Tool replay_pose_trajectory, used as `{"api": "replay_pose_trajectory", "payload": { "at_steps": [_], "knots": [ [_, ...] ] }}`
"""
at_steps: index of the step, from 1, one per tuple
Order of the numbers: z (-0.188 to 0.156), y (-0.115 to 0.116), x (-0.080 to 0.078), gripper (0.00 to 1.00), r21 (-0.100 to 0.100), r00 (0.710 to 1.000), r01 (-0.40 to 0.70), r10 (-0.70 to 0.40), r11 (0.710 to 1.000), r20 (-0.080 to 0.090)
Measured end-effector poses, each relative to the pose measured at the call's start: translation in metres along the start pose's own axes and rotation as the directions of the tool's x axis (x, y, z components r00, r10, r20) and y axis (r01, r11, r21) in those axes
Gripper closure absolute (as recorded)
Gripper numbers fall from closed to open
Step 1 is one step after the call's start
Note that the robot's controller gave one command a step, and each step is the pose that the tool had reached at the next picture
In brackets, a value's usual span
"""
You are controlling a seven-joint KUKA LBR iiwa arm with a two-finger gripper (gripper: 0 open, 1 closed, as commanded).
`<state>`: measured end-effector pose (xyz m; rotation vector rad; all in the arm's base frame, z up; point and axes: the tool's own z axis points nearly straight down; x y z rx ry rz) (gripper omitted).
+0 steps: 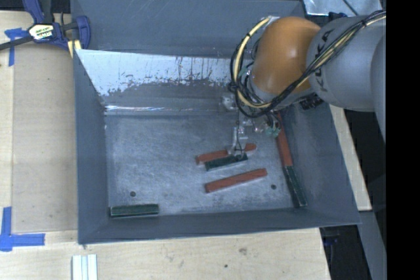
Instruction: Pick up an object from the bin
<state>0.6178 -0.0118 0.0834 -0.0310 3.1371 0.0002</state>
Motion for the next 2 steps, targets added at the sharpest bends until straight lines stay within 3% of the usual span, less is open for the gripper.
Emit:
{"api": "replay_pose_trajectory", "payload": {
  "at_steps": [1, 2],
  "knots": [
    [-0.008, 0.012, 0.022, 0.00, 0.001, 1.000, 0.020, -0.020, 1.000, -0.002],
    [-0.024, 0.034, 0.053, 1.00, -0.001, 0.999, 0.051, -0.051, 0.999, -0.002]
  ]
}}
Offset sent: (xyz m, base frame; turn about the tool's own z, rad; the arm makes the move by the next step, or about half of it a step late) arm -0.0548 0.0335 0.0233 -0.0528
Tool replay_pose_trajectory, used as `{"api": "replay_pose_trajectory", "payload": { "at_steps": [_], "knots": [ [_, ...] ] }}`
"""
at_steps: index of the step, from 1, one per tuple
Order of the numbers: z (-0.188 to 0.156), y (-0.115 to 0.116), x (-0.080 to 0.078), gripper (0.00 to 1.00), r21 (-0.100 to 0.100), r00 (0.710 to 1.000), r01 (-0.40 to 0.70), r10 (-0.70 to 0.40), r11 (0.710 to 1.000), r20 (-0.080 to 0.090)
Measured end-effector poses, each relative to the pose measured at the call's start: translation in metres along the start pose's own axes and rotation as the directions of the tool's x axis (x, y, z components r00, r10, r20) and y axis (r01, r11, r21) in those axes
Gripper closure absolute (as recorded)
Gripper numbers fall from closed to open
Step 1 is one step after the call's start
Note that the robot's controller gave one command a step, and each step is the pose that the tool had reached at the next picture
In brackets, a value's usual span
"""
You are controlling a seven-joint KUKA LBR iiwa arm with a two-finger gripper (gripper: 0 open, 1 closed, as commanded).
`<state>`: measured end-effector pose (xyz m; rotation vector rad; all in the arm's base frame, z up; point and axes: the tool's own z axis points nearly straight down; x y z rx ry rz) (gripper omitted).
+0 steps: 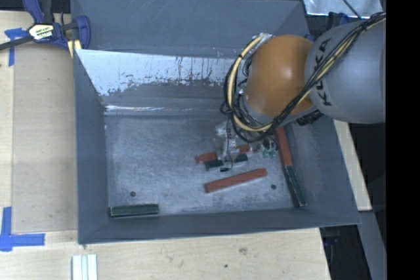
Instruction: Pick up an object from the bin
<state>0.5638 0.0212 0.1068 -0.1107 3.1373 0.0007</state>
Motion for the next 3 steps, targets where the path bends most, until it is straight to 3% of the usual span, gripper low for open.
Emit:
{"api": "replay_pose_trajectory", "payload": {
  "at_steps": [1, 2, 3],
  "knots": [
    [0.000, 0.000, 0.000, 0.00, 0.000, 1.000, -0.001, 0.001, 1.000, 0.000],
    [0.016, -0.027, 0.031, 0.00, -0.001, 1.000, -0.002, 0.002, 1.000, 0.005],
    [0.031, -0.055, 0.058, 1.00, 0.000, 1.000, -0.017, 0.017, 1.000, 0.001]
  ]
}}
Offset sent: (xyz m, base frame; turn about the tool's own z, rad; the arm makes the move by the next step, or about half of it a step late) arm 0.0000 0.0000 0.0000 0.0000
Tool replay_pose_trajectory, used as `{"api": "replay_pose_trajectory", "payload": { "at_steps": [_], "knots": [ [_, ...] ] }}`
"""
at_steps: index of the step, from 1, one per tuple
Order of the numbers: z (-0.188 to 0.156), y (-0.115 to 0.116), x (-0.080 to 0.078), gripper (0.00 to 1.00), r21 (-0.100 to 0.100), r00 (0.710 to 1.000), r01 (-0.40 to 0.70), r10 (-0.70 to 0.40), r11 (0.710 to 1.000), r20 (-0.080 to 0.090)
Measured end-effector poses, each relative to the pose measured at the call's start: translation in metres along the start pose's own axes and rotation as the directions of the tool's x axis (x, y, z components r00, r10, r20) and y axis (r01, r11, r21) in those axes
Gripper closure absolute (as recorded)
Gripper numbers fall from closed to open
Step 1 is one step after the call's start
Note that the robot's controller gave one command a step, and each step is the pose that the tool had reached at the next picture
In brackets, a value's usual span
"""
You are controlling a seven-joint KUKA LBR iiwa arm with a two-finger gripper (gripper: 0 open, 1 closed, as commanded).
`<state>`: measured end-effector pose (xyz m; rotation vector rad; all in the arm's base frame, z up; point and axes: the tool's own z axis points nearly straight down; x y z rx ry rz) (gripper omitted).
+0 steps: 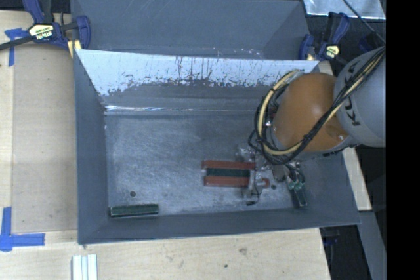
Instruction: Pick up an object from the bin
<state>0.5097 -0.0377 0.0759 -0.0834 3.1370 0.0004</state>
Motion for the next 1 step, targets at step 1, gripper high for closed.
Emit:
{"api": "replay_pose_trajectory", "payload": {
  "at_steps": [1],
  "knots": [
    [0.0000, 0.0000, 0.0000, 1.00, 0.000, 1.000, -0.001, 0.001, 1.000, 0.000]
  ]
}}
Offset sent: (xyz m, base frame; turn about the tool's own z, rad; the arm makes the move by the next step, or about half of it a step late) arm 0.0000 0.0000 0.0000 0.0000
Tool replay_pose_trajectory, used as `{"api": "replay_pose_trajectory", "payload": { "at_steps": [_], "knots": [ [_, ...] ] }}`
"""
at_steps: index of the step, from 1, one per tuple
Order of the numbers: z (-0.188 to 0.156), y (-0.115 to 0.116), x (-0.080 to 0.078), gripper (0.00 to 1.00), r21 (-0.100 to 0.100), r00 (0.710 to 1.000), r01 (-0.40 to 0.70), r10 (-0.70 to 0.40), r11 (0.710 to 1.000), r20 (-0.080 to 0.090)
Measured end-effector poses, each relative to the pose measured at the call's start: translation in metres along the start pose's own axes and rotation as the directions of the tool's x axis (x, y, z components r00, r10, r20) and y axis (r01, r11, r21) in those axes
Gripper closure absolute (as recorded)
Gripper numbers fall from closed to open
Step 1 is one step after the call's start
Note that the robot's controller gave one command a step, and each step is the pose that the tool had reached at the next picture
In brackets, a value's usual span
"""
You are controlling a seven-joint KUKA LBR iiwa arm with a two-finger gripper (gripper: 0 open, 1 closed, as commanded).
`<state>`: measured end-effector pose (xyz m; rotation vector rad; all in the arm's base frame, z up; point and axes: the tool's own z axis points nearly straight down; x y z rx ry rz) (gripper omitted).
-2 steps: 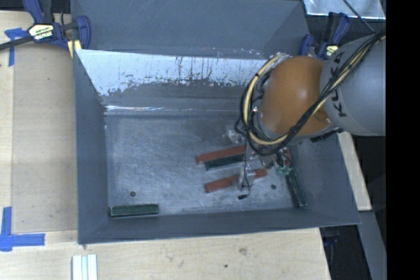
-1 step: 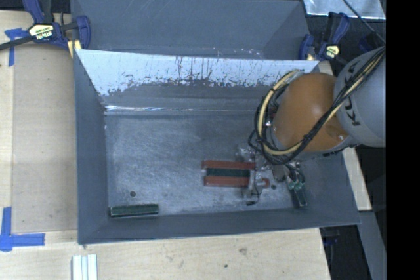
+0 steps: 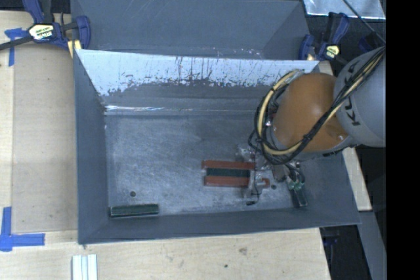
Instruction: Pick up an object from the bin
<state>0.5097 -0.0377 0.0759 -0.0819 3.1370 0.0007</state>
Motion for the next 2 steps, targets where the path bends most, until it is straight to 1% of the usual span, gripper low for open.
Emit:
{"api": "replay_pose_trajectory", "payload": {
  "at_steps": [2],
  "knots": [
    [-0.0023, 0.0000, 0.0005, 1.00, 0.000, 1.000, -0.001, 0.001, 1.000, -0.003]
  ]
}}
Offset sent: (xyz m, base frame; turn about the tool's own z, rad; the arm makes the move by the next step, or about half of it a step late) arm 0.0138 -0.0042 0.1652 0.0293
